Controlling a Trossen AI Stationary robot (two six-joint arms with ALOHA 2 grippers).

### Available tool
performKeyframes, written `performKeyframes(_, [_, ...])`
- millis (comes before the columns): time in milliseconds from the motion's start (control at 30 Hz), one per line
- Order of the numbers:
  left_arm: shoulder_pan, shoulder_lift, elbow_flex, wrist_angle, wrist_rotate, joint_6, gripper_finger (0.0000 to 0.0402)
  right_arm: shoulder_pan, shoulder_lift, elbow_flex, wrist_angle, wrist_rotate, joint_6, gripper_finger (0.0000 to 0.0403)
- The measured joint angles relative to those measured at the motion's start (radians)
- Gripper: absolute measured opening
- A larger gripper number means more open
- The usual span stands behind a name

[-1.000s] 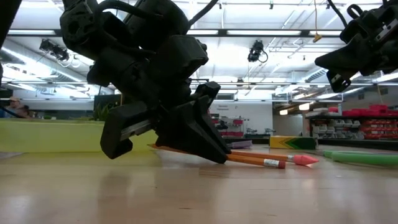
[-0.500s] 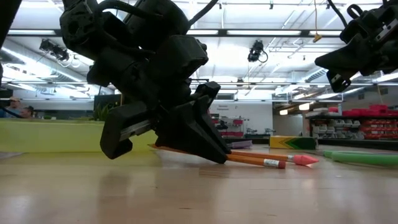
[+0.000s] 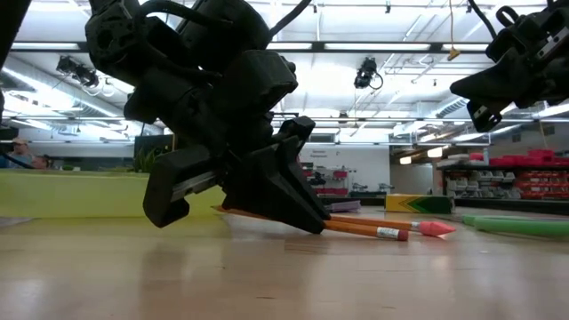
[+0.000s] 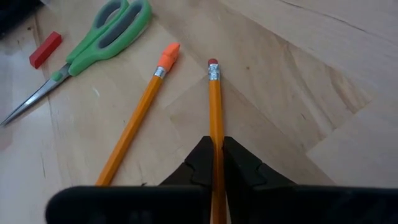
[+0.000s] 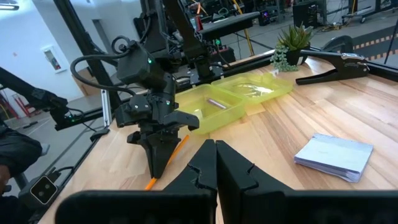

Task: Pack school essentials
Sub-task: Put the left orange pencil into the yellow supply box

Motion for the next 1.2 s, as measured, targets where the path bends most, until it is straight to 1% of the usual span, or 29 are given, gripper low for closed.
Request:
performKeyframes(933, [-0.001, 0.000, 0.000, -0.003, -0.004, 0.000, 0.0023, 0.000, 0.000, 0.000, 0.000, 0.000, 0.000, 0.0007])
performKeyframes(1200, [-0.005, -0.037, -0.002, -0.063, -0.019, -0.015, 0.0020, 0.000, 0.000, 0.000, 0.000, 0.000, 0.000, 0.0006])
